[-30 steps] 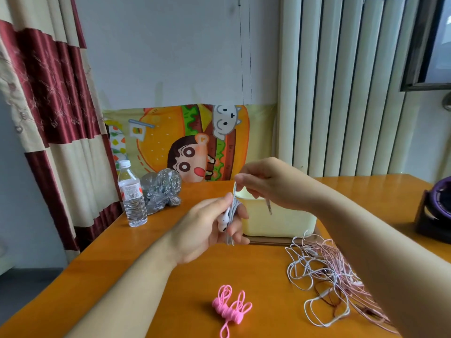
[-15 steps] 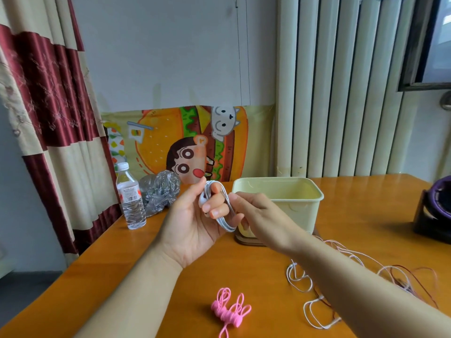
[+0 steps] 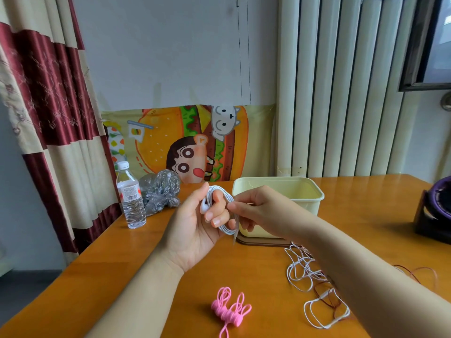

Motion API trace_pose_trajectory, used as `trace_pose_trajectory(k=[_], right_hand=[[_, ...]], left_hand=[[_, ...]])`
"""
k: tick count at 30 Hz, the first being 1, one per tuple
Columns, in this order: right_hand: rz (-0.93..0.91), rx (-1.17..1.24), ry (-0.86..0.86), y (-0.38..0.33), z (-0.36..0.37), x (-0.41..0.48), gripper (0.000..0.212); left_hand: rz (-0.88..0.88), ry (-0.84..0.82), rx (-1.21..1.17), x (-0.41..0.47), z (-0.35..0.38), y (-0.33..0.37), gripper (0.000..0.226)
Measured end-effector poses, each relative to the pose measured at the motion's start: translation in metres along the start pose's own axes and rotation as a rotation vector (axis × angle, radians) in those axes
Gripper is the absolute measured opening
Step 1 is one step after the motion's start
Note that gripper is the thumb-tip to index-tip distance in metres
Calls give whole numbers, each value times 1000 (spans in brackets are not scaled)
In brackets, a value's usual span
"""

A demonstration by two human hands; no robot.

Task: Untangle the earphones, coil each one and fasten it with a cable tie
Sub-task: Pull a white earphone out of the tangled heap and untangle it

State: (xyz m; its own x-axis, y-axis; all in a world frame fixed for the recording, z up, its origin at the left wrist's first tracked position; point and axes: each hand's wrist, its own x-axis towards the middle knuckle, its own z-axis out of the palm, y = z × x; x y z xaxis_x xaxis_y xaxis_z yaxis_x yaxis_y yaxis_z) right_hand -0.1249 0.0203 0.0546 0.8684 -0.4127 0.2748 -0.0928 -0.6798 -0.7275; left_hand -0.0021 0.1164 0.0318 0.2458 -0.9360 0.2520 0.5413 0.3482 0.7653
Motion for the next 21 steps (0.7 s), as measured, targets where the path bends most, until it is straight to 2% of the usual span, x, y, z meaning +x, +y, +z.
trace_pose_trajectory(k=[4,8,13,16,19,21], right_hand=[[14,-6,54,4,1,2,28],[32,-142,17,4,-7,1,24],[27,-384,-101,-2,-22,4,27],[2,-527,-208,-12,-24,6,26],[-21,-646,-286,-21,-22,10,26],[-56,-742,-328,-25,-18,13,27]], left_hand=[[49,71,59,0,-4,-7,37],[63,122,264,-2,-20,-17,33],[-86,75,504,-7,-41,-16,38],[-216,19,696,-6,-50,-2,61],[-243,-45,867,-2,-49,13,85],[-256,-146,984,3,-39,21,69]])
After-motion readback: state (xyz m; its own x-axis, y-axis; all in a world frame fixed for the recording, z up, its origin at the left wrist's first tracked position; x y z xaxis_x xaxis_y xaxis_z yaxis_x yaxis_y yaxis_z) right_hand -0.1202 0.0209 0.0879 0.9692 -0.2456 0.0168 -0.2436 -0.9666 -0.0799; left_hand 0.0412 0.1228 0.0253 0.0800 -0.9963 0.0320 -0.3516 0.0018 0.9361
